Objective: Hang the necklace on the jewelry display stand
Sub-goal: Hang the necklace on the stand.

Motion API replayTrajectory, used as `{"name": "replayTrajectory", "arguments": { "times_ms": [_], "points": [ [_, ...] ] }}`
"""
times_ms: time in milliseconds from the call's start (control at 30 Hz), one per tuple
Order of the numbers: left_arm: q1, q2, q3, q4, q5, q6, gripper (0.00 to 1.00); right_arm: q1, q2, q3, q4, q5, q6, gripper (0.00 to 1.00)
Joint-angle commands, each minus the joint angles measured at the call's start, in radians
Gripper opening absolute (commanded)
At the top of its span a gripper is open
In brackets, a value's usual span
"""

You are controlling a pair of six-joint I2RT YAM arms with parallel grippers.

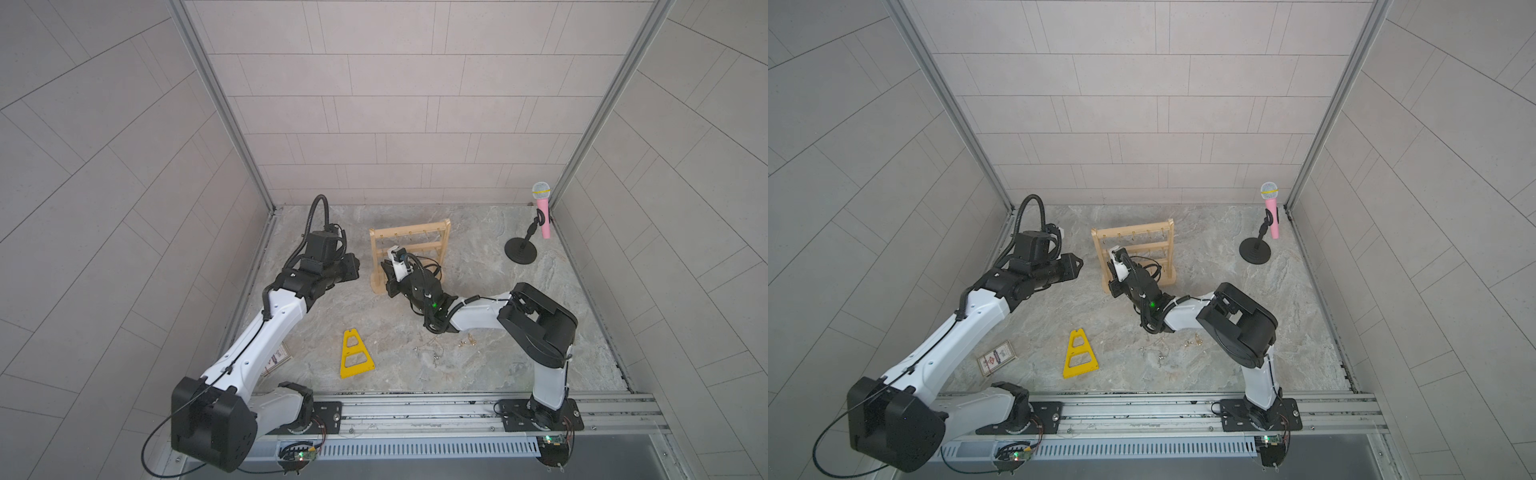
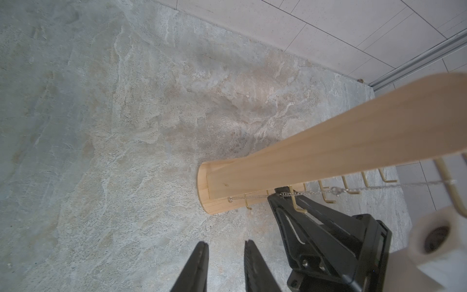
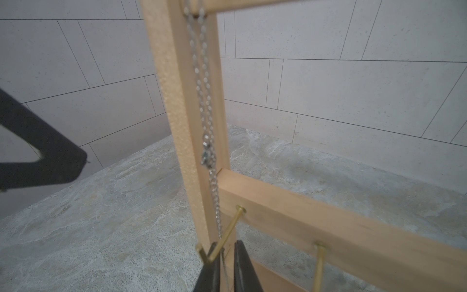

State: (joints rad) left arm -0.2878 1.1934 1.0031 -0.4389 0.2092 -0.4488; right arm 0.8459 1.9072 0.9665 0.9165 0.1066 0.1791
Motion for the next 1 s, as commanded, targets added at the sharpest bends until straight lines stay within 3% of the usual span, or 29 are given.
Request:
{"name": "replayTrajectory", "arguments": {
  "times_ms": [0, 967],
  "points": [
    [0.007, 0.001, -0.010, 0.012, -0.004, 0.001, 0.29, 0.003, -0.013, -0.025, 0.023, 0.010, -0.020, 0.16],
    [0.007, 0.000, -0.012, 0.015, -0.005, -0.002, 0.29, -0.003, 0.005, 0.023, -0.007, 0.004, -0.020, 0.13]
  ]
}}
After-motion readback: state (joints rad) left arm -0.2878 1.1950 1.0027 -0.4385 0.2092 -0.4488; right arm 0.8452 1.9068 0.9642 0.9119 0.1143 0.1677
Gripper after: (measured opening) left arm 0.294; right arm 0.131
